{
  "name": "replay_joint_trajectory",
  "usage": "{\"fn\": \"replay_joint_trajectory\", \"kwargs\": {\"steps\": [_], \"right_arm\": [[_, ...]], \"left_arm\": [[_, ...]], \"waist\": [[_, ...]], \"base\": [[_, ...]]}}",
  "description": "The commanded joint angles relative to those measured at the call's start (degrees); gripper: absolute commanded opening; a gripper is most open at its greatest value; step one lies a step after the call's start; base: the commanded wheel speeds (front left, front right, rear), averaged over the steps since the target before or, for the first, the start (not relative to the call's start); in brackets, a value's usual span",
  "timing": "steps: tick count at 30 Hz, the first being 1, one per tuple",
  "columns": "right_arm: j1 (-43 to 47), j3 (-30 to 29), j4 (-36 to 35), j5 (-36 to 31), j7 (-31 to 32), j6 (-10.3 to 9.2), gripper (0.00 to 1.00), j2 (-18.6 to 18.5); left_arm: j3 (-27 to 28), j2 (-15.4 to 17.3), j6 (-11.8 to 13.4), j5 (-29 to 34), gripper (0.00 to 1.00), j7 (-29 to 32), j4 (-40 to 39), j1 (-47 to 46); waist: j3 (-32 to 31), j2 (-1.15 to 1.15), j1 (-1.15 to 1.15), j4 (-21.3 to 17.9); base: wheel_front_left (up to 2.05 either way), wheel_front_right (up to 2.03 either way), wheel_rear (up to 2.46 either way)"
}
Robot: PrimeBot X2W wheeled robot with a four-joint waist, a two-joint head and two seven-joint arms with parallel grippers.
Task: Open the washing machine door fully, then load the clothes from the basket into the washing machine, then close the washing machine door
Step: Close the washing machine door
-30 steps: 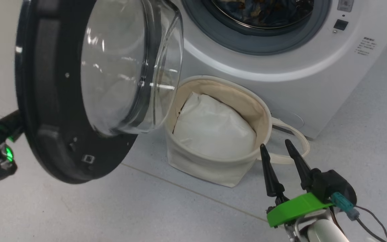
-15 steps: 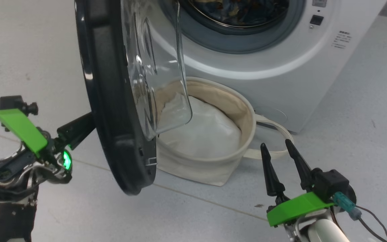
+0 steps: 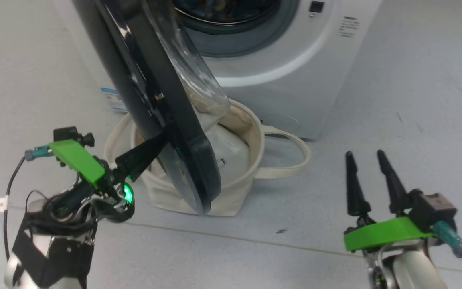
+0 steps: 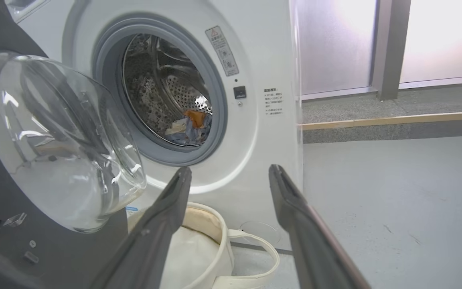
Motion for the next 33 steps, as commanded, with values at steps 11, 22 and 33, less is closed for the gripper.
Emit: {"fn": "replay_joint_trajectory", "kwargs": {"steps": [11, 22, 33], "right_arm": [[-1.81, -8.22, -1.96, 1.4, -0.29, 0.01, 1.0, 0.52], [-3.37, -10.06, -0.94, 2.68, -0.29, 0.01, 1.0, 0.52], [-2.09, -7.21, -1.47, 3.2, -0.29, 0.01, 1.0, 0.52]], "left_arm": [[2.03, -1.99, -6.28, 1.31, 0.0, -4.45, 9.05, -10.86], [0.5, -4.15, -10.39, 1.27, 0.0, -6.75, 16.45, -16.23], [-7.06, -0.25, -11.37, 14.08, 0.0, -14.09, 11.15, -9.93]], "waist": [[4.74, 0.0, 0.0, -8.56], [6.71, 0.0, 0.0, -10.72], [3.37, 0.0, 0.0, -6.71]], "base": [[0.0, 0.0, 0.0], [0.0, 0.0, 0.0], [0.0, 0.0, 0.0]]}}
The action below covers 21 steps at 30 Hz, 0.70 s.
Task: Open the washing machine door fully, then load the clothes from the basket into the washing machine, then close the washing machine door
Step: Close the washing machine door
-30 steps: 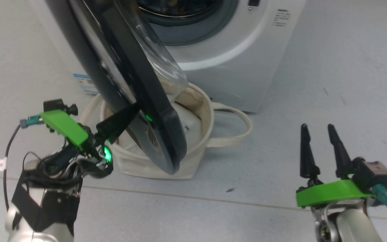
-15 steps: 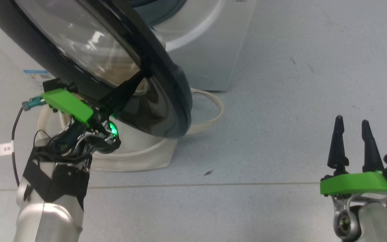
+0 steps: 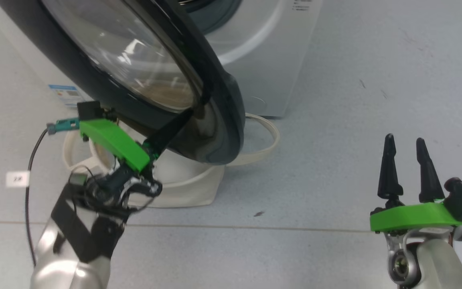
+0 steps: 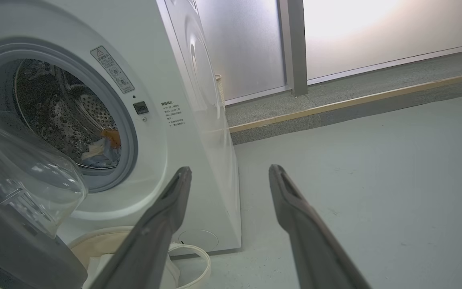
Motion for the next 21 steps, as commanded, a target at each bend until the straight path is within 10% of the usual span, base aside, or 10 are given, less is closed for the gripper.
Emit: {"fn": "replay_joint_trajectory", "kwargs": {"steps": [1, 10, 14, 21], "right_arm": [[0.42, 1.67, -2.08, 0.1, -0.29, 0.01, 1.0, -0.21], [2.33, 4.06, -2.48, 0.2, -0.29, 0.01, 1.0, -0.21], [3.2, 5.52, -3.07, 0.24, -0.29, 0.01, 1.0, -0.21], [4.5, 7.61, -3.61, -0.9, -0.29, 0.01, 1.0, -0.21]], "left_arm": [[0.53, 3.53, -0.37, 2.97, 0.0, -2.88, -3.37, 1.28], [-7.17, 9.94, -0.04, 26.98, 0.0, -31.13, -5.1, 10.2], [-9.43, 10.85, 4.21, 37.86, 0.0, -43.79, -3.31, 13.02], [-1.54, 8.38, 9.91, 49.98, 0.0, -46.8, -11.06, 20.96]], "waist": [[-1.42, 0.0, 0.0, 1.71], [-5.71, 0.0, 0.0, 7.43], [-6.99, 0.0, 0.0, 9.86], [-8.44, 0.0, 0.0, 11.41]], "base": [[0.0, 0.0, 0.0], [0.0, 0.0, 0.0], [0.0, 0.0, 0.0], [0.0, 0.0, 0.0]]}}
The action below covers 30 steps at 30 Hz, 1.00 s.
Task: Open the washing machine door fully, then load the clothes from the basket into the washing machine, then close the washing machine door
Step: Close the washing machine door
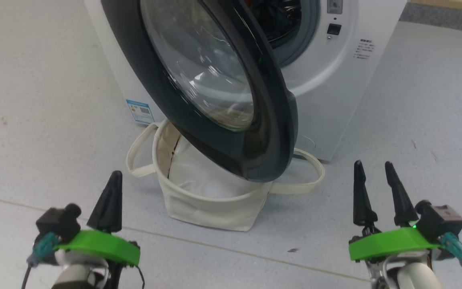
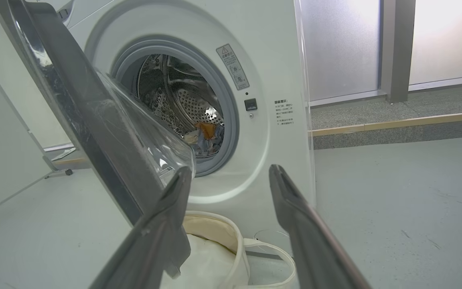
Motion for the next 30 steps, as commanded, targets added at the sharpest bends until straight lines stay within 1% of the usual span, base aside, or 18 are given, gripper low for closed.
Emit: {"fn": "replay_joint_trajectory", "kwargs": {"steps": [1, 2, 3, 5, 8, 13, 17, 21, 26, 30], "right_arm": [[-0.06, 1.52, -1.96, -0.37, -0.29, 0.01, 1.0, -0.2], [0.05, 1.62, -1.95, -0.35, -0.29, 0.01, 1.0, -0.2], [0.15, 1.74, -1.94, -0.31, -0.29, 0.01, 1.0, -0.2], [0.32, 2.1, -1.84, -0.46, -0.29, 0.01, 1.0, -0.2], [0.5, 2.61, -1.85, -1.01, -0.29, 0.01, 1.0, -0.2], [0.74, 2.76, -1.95, -1.06, -0.29, 0.01, 1.0, -0.2], [0.77, 3.03, -2.11, -0.94, -0.29, 0.01, 1.0, -0.2], [0.54, 2.86, -2.66, -0.09, -0.29, 0.01, 1.0, -0.2], [-1.57, 4.56, -8.11, 1.35, -0.29, 0.01, 1.0, -0.2], [-3.4, 8.83, -12.55, 1.79, -0.29, 0.01, 1.0, -0.2]], "left_arm": [[4.26, -0.05, 0.48, 3.38, 0.02, -0.66, -4.53, 0.35], [5.65, -0.75, 0.72, 6.21, 0.6, -0.66, -6.44, 2.06], [6.99, -1.61, 0.89, 8.73, 1.0, -0.67, -8.14, 3.63], [9.17, -3.4, 0.69, 12.56, 1.0, -0.67, -10.11, 6.37], [11.52, -5.5, -0.93, 16.71, 1.0, -0.68, -12.26, 8.92], [14.96, -8.01, -3.64, 19.62, 1.0, -0.68, -13.57, 11.13], [16.22, -8.97, -5.35, 21.19, 1.0, -0.68, -12.98, 11.45], [16.98, -9.5, -6.43, 21.92, 1.0, -0.68, -12.99, 11.17], [16.79, -9.77, -7.3, 22.22, 1.0, -0.68, -12.47, 10.73], [16.2, -9.83, -7.64, 21.51, 1.0, -0.68, -12.04, 9.82]], "waist": [[-0.35, 0.0, 0.01, 0.12], [-0.48, 0.0, 0.01, 0.08], [-0.58, 0.0, 0.01, 0.02], [-0.88, 0.0, 0.01, -0.16], [-1.1, 0.0, 0.01, -0.4], [-1.36, 0.0, 0.01, -0.56], [-1.28, 0.0, 0.01, -0.61], [-1.15, 0.0, 0.01, -0.52], [-0.27, 0.0, 0.01, -0.28], [0.88, 0.0, 0.01, 0.45]], "base": [[0.0, 0.0, 0.0], [0.0, 0.0, 0.0], [0.0, 0.0, 0.0], [0.0, 0.0, 0.0], [0.0, 0.0, 0.0], [0.0, 0.0, 0.0], [0.0, 0.0, 0.0], [0.0, 0.0, 0.0], [0.0, 0.0, 0.0], [0.0, 0.0, 0.0]]}}
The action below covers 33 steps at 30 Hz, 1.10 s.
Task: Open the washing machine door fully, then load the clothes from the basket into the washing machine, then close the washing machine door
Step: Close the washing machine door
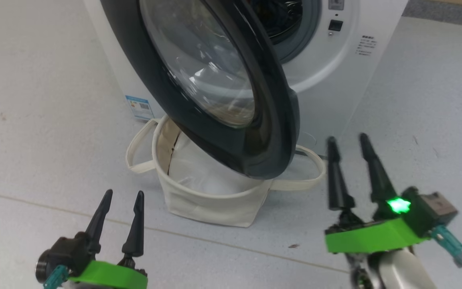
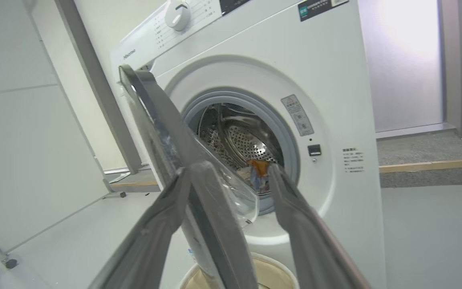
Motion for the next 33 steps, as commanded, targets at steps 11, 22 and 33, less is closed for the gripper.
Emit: {"fn": "replay_joint_trajectory", "kwargs": {"steps": [11, 22, 33], "right_arm": [[-9.88, 16.21, 8.74, -7.37, -0.28, 0.01, 0.0, -0.17], [-16.06, 5.59, 17.96, -10.3, -0.28, 0.01, 0.0, -0.17], [-21.03, -3.15, 21.94, -10.66, -0.28, 0.01, 0.0, -0.17]], "left_arm": [[-2.16, 0.0, 0.54, -3.15, 1.0, -0.35, 0.23, -4.45], [-3.73, 0.0, 1.08, -4.86, 1.0, -0.35, 1.74, -6.29], [-5.58, 0.0, 1.27, -5.89, 1.0, -0.35, 1.62, -8.4]], "waist": [[4.09, 0.0, -0.01, 3.64], [6.76, 0.0, -0.01, 5.96], [10.32, 0.0, -0.01, 6.32]], "base": [[0.0, 0.0, 0.0], [0.0, 0.0, 0.0], [0.0, 0.0, 0.0]]}}
